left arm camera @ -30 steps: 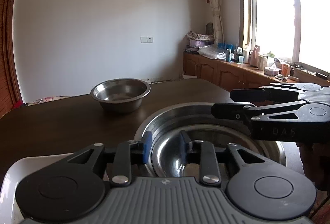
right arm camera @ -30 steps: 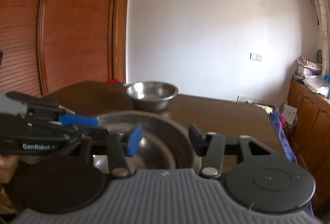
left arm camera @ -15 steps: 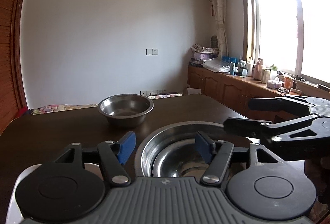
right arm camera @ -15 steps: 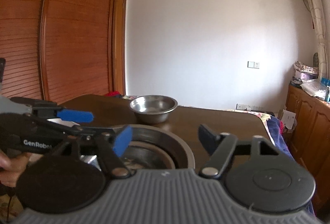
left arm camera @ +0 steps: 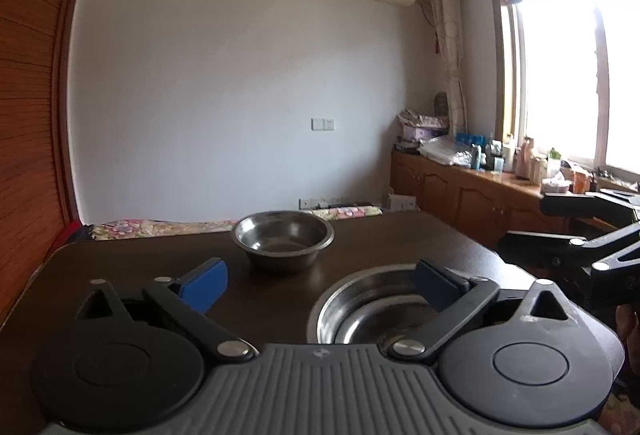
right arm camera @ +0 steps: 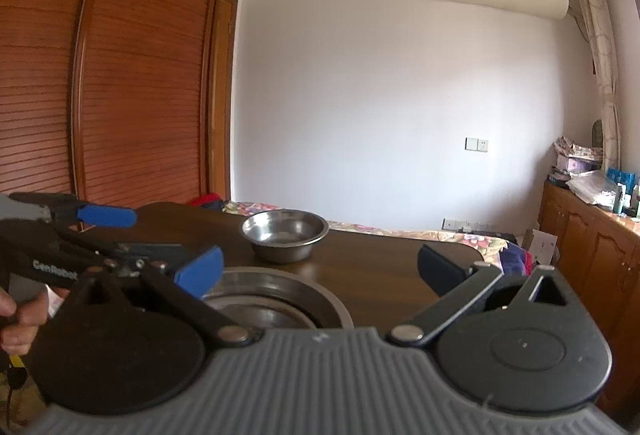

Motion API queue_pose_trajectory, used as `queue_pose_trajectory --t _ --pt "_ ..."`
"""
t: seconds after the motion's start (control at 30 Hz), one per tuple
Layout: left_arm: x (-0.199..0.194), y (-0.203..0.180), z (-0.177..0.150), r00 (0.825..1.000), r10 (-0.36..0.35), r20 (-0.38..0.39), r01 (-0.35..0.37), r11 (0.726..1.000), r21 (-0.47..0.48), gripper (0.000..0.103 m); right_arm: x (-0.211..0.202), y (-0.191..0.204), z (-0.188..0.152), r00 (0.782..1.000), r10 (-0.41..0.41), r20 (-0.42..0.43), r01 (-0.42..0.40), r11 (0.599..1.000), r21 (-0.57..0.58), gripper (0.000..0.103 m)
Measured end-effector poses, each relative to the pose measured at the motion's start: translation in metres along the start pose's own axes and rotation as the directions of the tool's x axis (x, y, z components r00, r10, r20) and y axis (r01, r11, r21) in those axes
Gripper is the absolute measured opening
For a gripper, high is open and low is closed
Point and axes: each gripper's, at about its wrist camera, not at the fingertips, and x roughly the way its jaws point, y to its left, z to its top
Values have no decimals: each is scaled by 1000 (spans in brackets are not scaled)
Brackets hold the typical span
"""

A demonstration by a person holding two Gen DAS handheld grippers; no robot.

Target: Organize plates and bowls

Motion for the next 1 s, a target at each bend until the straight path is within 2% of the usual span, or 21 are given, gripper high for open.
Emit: queue_pose_trajectory --t 0.27,0.43,0.63,0.73,0.87,1.0 --pt "-1 14 21 999 38 15 -38 999 23 103 3 -2 16 1000 13 5 -13 1000 -10 103" --pt "13 34 39 1000 8 0 -8 1000 2 103 15 -6 38 999 44 6 -44 999 -24 103" --pt "45 56 54 998 58 -25 -58 998 4 103 47 -14 59 995 97 -21 -97 995 -1 103" --pt "64 64 59 997 69 -42 -68 998 8 103 58 -13 60 996 89 -25 -90 996 -6 103" --pt "90 77 66 995 58 -81 -60 998 -18 103 77 -14 60 994 100 -37 -101 995 -6 103" --pt "121 85 69 989 41 -143 -45 999 -21 103 105 -21 64 985 137 -101 -135 991 21 103"
